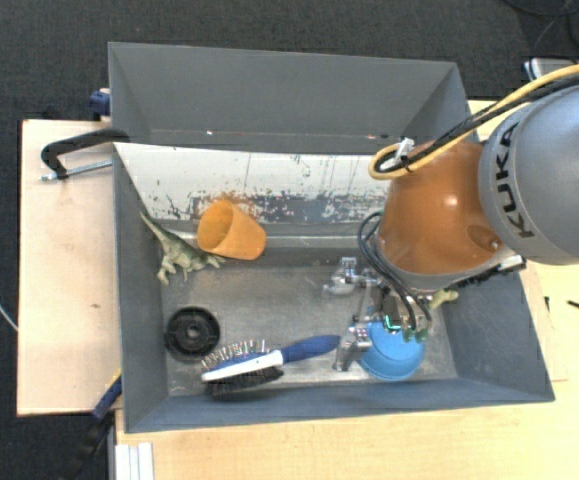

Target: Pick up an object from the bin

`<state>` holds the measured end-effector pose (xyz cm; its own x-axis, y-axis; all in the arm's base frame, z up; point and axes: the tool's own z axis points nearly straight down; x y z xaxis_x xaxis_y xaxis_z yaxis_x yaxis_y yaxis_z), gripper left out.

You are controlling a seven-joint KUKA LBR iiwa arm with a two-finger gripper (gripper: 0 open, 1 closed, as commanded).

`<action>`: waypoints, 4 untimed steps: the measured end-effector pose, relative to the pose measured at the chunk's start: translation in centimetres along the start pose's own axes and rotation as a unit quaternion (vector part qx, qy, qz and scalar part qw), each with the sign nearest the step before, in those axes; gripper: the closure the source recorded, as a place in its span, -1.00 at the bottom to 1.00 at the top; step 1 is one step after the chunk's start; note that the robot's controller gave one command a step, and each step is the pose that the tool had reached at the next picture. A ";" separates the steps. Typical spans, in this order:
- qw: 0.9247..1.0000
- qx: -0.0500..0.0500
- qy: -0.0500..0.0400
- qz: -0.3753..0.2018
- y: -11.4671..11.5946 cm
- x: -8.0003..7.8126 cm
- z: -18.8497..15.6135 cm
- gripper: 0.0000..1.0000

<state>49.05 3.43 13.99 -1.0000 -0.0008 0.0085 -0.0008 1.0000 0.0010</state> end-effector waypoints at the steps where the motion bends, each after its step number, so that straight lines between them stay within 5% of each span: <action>1: 0.998 0.000 -0.001 0.060 -0.2 -0.9 6.3 -1.00; 2: 0.998 0.000 -0.003 0.059 -0.2 -1.0 6.1 1.00; 3: 0.998 -0.001 -0.010 0.064 -0.2 -1.2 -3.7 1.00; 4: 0.998 0.000 -0.010 0.060 -1.2 -1.1 -9.4 1.00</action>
Offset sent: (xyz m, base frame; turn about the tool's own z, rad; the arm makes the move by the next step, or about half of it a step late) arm 0.0093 -0.0028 -0.0612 0.1188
